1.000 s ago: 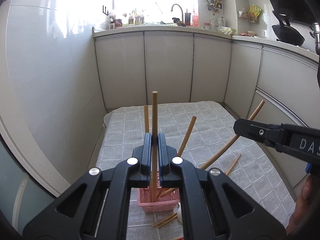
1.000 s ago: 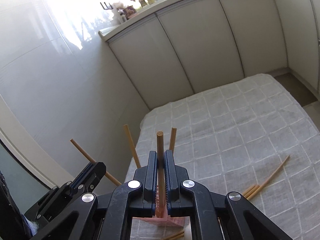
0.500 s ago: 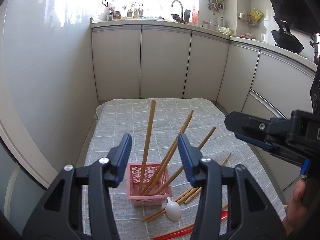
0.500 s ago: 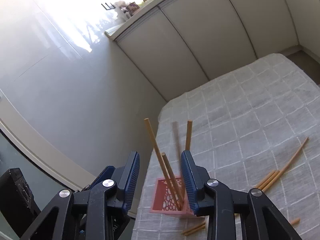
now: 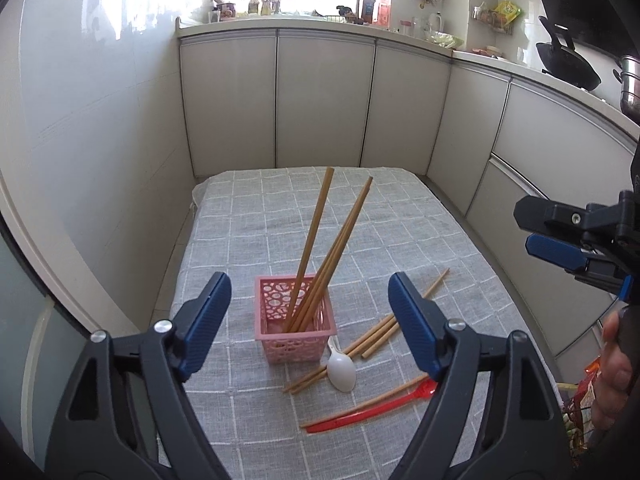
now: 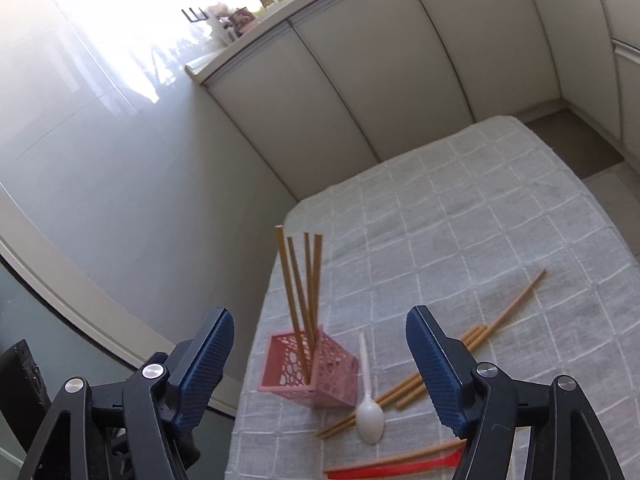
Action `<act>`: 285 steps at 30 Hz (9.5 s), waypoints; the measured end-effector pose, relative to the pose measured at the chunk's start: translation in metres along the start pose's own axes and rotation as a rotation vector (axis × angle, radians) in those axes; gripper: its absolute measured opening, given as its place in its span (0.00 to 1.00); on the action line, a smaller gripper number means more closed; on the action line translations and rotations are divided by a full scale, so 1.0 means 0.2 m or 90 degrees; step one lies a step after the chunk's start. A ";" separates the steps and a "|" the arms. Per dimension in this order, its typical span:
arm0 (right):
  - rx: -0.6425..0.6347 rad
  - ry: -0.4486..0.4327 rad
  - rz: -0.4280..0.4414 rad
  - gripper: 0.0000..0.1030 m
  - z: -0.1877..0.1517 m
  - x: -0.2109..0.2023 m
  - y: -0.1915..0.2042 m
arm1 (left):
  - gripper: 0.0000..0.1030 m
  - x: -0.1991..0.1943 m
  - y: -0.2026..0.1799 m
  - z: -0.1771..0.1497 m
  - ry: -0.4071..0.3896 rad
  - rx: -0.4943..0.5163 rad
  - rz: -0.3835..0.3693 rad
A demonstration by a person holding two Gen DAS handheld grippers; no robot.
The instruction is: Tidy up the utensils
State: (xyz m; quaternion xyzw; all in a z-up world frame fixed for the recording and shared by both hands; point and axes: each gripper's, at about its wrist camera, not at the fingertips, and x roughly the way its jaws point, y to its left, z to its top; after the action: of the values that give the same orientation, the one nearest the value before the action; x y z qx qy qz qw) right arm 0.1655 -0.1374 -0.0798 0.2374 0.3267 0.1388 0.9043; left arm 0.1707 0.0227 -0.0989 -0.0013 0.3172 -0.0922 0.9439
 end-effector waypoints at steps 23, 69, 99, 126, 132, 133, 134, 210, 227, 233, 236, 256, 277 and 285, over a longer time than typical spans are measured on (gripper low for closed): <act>0.032 0.244 -0.207 0.84 -0.31 0.11 -0.51 | 0.86 0.36 -0.14 -0.34 0.296 0.010 -0.060; 0.211 0.284 -0.121 0.04 -0.50 0.39 -0.75 | 0.00 0.82 -0.35 -0.48 0.359 -0.047 -0.100; 0.200 0.277 -0.120 0.04 -0.40 0.19 -0.91 | 0.00 0.92 -0.41 -0.47 0.332 -0.180 -0.041; 0.191 0.276 -0.100 0.05 -0.34 0.16 -0.89 | 0.42 0.97 -0.46 -0.28 0.355 0.057 0.015; 0.206 0.318 -0.117 0.13 -0.38 0.21 -0.95 | 0.43 1.11 -0.44 -0.28 0.337 -0.005 0.089; 0.215 0.331 -0.123 0.16 -0.39 0.22 -0.96 | 0.43 1.13 -0.43 -0.28 0.338 -0.011 0.093; 0.224 0.343 -0.129 0.31 -0.41 0.23 -0.98 | 0.43 1.14 -0.42 -0.28 0.339 -0.013 0.097; 0.267 0.325 -0.192 0.22 -0.47 0.31 -1.13 | 0.09 1.10 -0.52 -0.39 0.370 -0.026 -0.100; 0.064 0.186 -0.161 0.02 -0.31 0.06 -0.80 | 0.08 0.56 -0.41 -0.16 0.159 -0.004 -0.088; 0.001 0.086 -0.145 0.02 -0.20 -0.10 -0.58 | 0.08 0.26 -0.30 -0.02 0.044 -0.026 -0.091; -0.012 0.039 -0.133 0.02 -0.15 -0.14 -0.49 | 0.08 0.14 -0.23 0.05 -0.015 -0.048 -0.087; -0.018 -0.135 -0.058 0.02 0.07 -0.02 -0.03 | 0.08 0.20 0.08 0.25 -0.213 -0.082 0.052; -0.099 -0.132 -0.096 0.02 0.00 0.35 0.18 | 0.29 0.41 0.18 0.15 -0.102 -0.084 0.035; -0.146 -0.083 -0.079 0.07 -0.07 0.47 0.23 | 0.40 0.35 0.24 0.10 -0.047 -0.113 0.067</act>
State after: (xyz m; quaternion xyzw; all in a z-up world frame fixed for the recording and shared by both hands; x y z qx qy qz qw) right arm 0.2210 -0.0553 -0.1144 0.1203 0.2635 0.1034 0.9515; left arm 0.2465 0.0569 -0.1275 -0.0718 0.2886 -0.0139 0.9546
